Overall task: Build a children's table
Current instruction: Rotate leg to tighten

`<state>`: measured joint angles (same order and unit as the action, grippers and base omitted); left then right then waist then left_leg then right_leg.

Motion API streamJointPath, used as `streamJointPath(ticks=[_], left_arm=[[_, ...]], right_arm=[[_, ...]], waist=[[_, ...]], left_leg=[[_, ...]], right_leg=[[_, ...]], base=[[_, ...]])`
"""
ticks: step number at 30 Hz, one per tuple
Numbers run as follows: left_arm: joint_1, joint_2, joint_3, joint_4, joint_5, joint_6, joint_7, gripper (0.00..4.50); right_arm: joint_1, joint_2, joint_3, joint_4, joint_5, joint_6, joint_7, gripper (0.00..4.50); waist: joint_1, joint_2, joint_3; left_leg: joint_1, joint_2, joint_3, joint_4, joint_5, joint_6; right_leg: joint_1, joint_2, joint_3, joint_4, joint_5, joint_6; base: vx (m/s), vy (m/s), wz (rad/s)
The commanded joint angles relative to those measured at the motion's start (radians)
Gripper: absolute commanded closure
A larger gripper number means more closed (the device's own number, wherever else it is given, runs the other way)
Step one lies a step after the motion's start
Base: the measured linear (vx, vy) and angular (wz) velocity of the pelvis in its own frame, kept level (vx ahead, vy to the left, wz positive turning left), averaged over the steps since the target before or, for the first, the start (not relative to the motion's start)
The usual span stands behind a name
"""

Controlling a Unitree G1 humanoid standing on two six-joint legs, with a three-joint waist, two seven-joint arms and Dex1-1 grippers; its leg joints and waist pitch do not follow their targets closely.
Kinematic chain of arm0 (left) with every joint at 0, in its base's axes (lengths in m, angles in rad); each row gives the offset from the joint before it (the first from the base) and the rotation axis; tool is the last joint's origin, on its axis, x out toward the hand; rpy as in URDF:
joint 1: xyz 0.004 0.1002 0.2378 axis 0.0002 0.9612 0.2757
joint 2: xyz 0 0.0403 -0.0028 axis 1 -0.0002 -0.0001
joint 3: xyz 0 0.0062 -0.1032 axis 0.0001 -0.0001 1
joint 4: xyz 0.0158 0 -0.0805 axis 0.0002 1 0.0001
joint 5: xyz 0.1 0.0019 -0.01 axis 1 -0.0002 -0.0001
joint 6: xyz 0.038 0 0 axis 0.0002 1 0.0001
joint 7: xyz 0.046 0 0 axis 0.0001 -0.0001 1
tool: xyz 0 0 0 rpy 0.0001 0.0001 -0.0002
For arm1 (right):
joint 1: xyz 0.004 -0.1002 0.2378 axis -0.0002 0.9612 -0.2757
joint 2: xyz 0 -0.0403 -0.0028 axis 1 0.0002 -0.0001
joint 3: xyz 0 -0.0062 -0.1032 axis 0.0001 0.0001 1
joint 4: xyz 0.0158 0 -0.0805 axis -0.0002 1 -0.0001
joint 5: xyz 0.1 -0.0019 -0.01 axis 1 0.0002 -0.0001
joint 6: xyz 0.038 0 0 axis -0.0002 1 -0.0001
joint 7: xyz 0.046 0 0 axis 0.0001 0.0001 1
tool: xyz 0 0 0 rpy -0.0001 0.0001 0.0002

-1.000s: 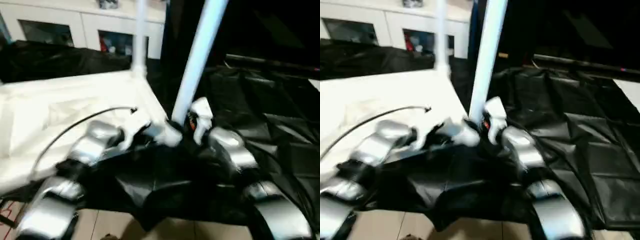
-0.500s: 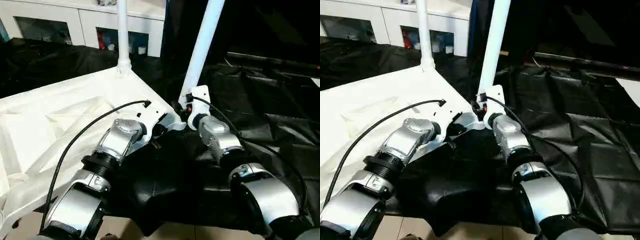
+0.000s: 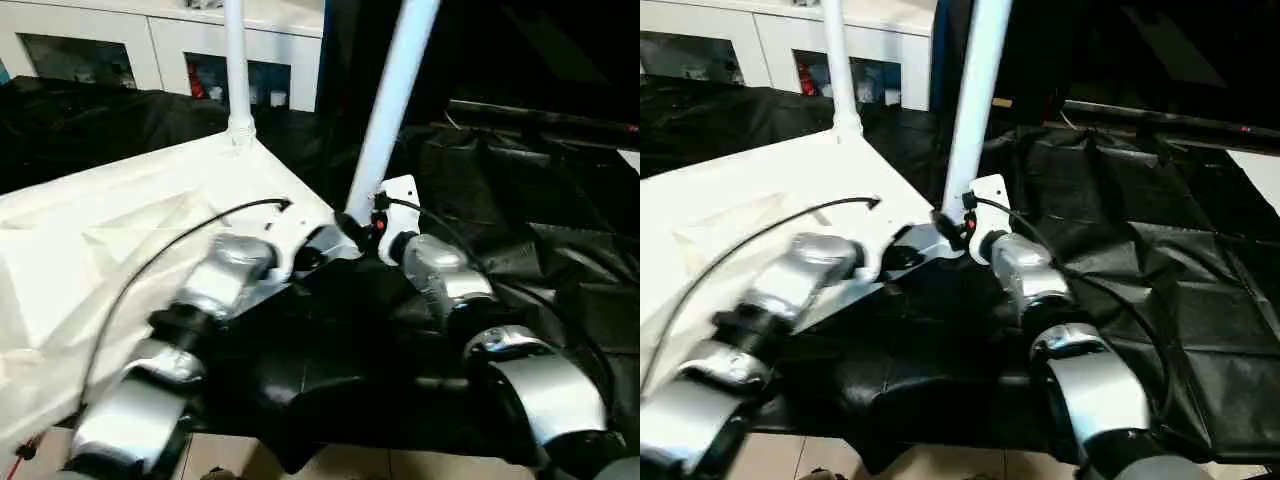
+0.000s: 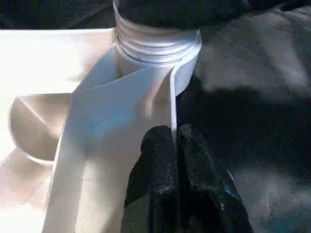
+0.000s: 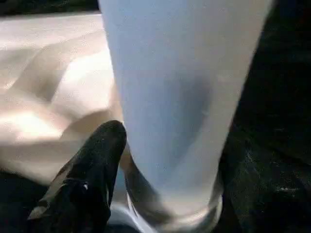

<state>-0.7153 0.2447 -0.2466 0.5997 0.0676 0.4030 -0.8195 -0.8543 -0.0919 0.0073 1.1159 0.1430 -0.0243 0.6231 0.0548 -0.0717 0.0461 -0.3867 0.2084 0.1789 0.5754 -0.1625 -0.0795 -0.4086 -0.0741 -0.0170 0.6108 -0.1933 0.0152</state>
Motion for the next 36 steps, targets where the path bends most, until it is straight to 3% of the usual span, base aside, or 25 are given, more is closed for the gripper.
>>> streamJointPath(ticks=[1, 2, 3, 4, 6, 8, 9, 11, 17, 23, 24, 30, 36], left_arm=[[-0.012, -0.007, -0.01, -0.083, -0.058, -0.075, -0.076, 4.5], [-0.004, 0.005, -0.017, -0.093, -0.065, -0.095, -0.108, 4.5], [0.012, 0.03, -0.03, -0.118, -0.078, -0.114, -0.174, 4.5], [0.024, 0.048, -0.038, -0.137, -0.089, -0.123, -0.222, 4.5], [0.038, 0.073, -0.048, -0.161, -0.108, -0.13, -0.291, 4.5], [0.043, 0.084, -0.05, -0.171, -0.115, -0.136, -0.32, 4.5], [0.048, 0.093, -0.051, -0.178, -0.12, -0.141, -0.343, 4.5], [0.054, 0.111, -0.056, -0.179, -0.122, -0.163, -0.384, 4.5], [0.063, 0.145, -0.068, -0.171, -0.122, -0.195, -0.45, 4.5], [0.066, 0.149, -0.067, -0.166, -0.117, -0.2, -0.457, 4.5], [0.066, 0.149, -0.067, -0.166, -0.117, -0.2, -0.457, 4.5], [0.071, 0.146, -0.063, -0.159, -0.113, -0.209, -0.456, 4.5], [0.067, 0.114, -0.043, -0.126, -0.09, -0.193, -0.352, 4.5]], right_arm=[[0.027, -0.006, 0.041, -0.029, -0.02, 0.019, 0.109, 1.18], [0.037, -0.019, 0.05, -0.051, -0.019, 0.018, 0.15, 1.18], [0.06, -0.048, 0.066, -0.101, -0.011, 0.019, 0.238, 1.18], [0.078, -0.068, 0.077, -0.138, -0.003, 0.026, 0.299, 1.18], [0.11, -0.104, 0.107, -0.197, 0.0, 0.04, 0.393, 1.18], [0.125, -0.12, 0.121, -0.223, -0.003, 0.045, 0.434, 1.18], [0.137, -0.132, 0.132, -0.245, -0.005, 0.05, 0.463, 1.18], [0.164, -0.16, 0.159, -0.293, -0.011, 0.065, 0.518, 1.18], [0.23, -0.201, 0.218, -0.409, -0.028, 0.099, 0.598, 1.18], [0.247, -0.197, 0.22, -0.452, -0.019, 0.137, 0.598, 1.45], [0.247, -0.197, 0.22, -0.452, -0.019, 0.137, 0.598, 1.63], [0.271, -0.198, 0.222, -0.501, -0.008, 0.182, 0.601, 1.74], [0.276, -0.145, 0.174, -0.456, -0.017, 0.184, 0.45, 1.74]], waist=[[0.007, 0.015, -0.067], [0.009, 0.014, -0.067], [0.014, 0.027, -0.065], [0.013, 0.02, -0.065], [0.016, 0.019, -0.065], [0.027, 0.022, -0.064], [0.036, 0.026, -0.062], [0.043, 0.025, -0.059], [0.044, 0.029, -0.059], [0.042, 0.028, -0.061], [0.043, 0.027, -0.061], [0.047, 0.024, -0.063], [0.044, 0.019, -0.059]], left_leg=[[0.022, 0.018, 0.006, -0.057, -0.147, 0.061], [0.023, 0.019, 0.006, -0.056, -0.145, 0.062], [0.025, 0.019, 0.005, -0.057, -0.149, 0.065], [0.025, 0.02, 0.007, -0.057, -0.155, 0.065], [0.026, 0.02, 0.009, -0.055, -0.149, 0.07], [0.028, 0.022, 0.011, -0.053, -0.135, 0.078], [0.031, 0.023, 0.013, -0.055, -0.14, 0.071], [0.029, 0.023, 0.013, -0.057, -0.161, 0.06], [0.029, 0.022, 0.012, -0.059, -0.188, 0.034], [0.029, 0.022, 0.01, -0.058, -0.19, 0.024], [0.028, 0.021, 0.01, -0.058, -0.181, 0.027], [0.027, 0.02, 0.012, -0.054, -0.148, 0.043], [0.029, 0.02, 0.011, -0.058, -0.188, 0.019]], right_leg=[[0.053, -0.046, 0.018, -0.047, 0.06, -0.286], [0.054, -0.046, 0.018, -0.046, 0.063, -0.288], [0.054, -0.045, 0.017, -0.047, 0.057, -0.29], [0.054, -0.044, 0.017, -0.047, 0.058, -0.291], [0.053, -0.045, 0.019, -0.044, 0.068, -0.297], [0.051, -0.046, 0.019, -0.043, 0.07, -0.301], [0.048, -0.044, 0.018, -0.045, 0.054, -0.303], [0.05, -0.043, 0.016, -0.047, 0.014, -0.289], [0.046, -0.046, 0.018, -0.05, -0.041, -0.267], [0.045, -0.047, 0.019, -0.049, -0.048, -0.265], [0.046, -0.046, 0.019, -0.048, -0.037, -0.264], [0.047, -0.046, 0.018, -0.044, 0.002, -0.268], [0.042, -0.05, 0.021, -0.051, -0.085, -0.251]], base=[[0.0, 0.0, 0.0], [0.0, 0.0, 0.0], [0.0, 0.0, 0.0], [0.0, 0.0, 0.0], [0.0, 0.0, 0.0], [0.0, 0.0, 0.0], [0.0, 0.0, 0.0], [0.0, 0.0, 0.0], [0.0, 0.0, 0.0], [0.0, 0.0, 0.0], [0.0, 0.0, 0.0], [0.0, 0.0, 0.0], [0.0, 0.0, 0.0]])
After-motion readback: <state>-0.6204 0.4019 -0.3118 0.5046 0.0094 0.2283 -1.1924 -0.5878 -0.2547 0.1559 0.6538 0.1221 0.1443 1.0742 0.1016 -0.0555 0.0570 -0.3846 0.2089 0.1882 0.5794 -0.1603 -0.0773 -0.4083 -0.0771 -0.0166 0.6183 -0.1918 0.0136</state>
